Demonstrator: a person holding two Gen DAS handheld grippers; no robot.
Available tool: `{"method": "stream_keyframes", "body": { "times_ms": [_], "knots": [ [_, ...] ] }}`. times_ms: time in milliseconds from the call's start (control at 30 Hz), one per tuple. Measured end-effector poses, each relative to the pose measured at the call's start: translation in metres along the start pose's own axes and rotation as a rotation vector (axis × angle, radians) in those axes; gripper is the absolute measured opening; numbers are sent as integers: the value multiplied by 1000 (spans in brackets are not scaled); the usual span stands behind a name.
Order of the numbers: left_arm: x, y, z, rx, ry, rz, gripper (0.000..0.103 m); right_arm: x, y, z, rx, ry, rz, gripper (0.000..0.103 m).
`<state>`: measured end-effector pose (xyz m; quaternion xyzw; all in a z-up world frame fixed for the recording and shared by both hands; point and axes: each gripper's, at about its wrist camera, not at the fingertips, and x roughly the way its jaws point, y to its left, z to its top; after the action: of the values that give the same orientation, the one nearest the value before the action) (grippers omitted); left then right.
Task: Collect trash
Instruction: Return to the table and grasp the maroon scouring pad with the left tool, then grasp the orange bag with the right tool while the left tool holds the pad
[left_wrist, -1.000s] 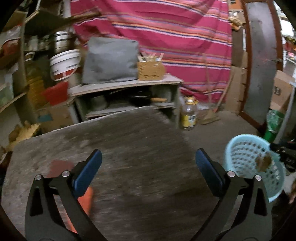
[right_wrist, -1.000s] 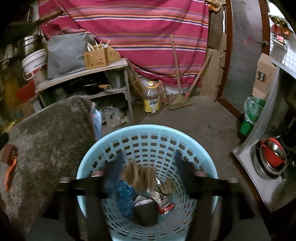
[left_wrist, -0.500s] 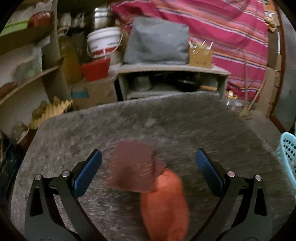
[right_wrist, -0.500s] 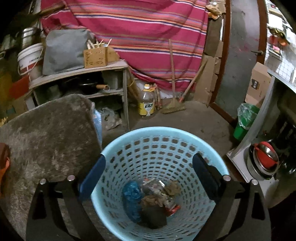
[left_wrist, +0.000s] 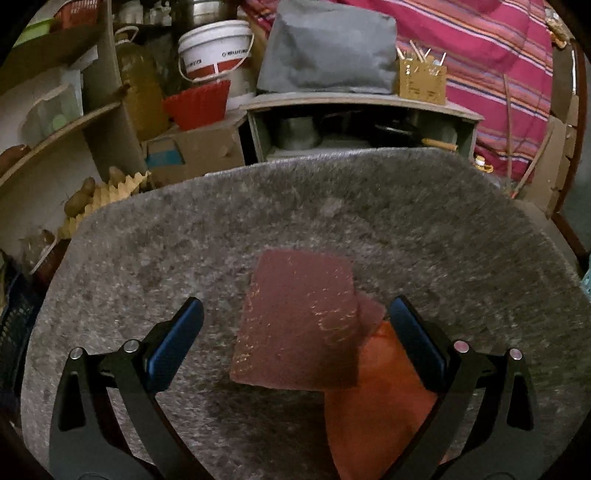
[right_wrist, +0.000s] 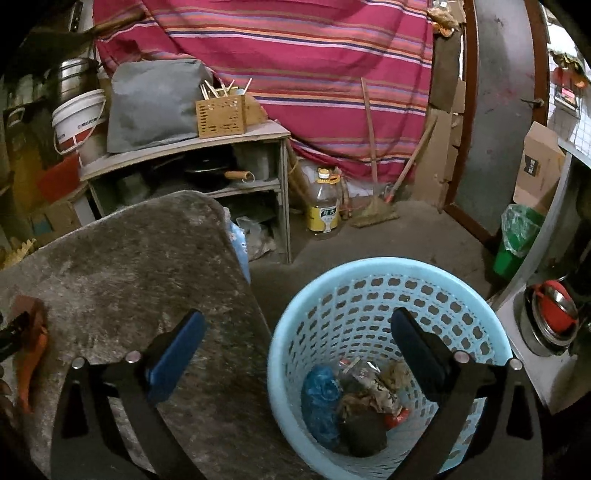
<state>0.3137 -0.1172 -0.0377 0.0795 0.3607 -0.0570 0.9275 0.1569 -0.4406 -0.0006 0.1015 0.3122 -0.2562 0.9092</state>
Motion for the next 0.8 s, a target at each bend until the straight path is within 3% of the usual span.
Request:
{"method": "stream_keyframes", "body": {
  "times_ms": [133, 233, 300, 367, 567, 800],
  "knots": [
    [3, 2, 0, -10, 11, -17, 94, -1, 6, 1, -13, 5, 10, 99],
    [5, 1, 0, 5, 27, -25, 83, -1, 12, -1, -38, 8, -6, 99],
    [9, 1, -1, 5, 49, -41, 68, -1, 14, -1, -42, 16, -7, 99],
    [11, 3, -1, -7, 60, -68, 63, -3, 15, 0, -33, 14, 4, 99],
    [0, 14, 1, -44, 45, -88, 62, -9, 32, -2, -51, -12, 23, 99],
    [-29, 46, -2, -65, -8, -89, 62, -14, 72, -16, -143, 54, 98, 99]
  ]
}}
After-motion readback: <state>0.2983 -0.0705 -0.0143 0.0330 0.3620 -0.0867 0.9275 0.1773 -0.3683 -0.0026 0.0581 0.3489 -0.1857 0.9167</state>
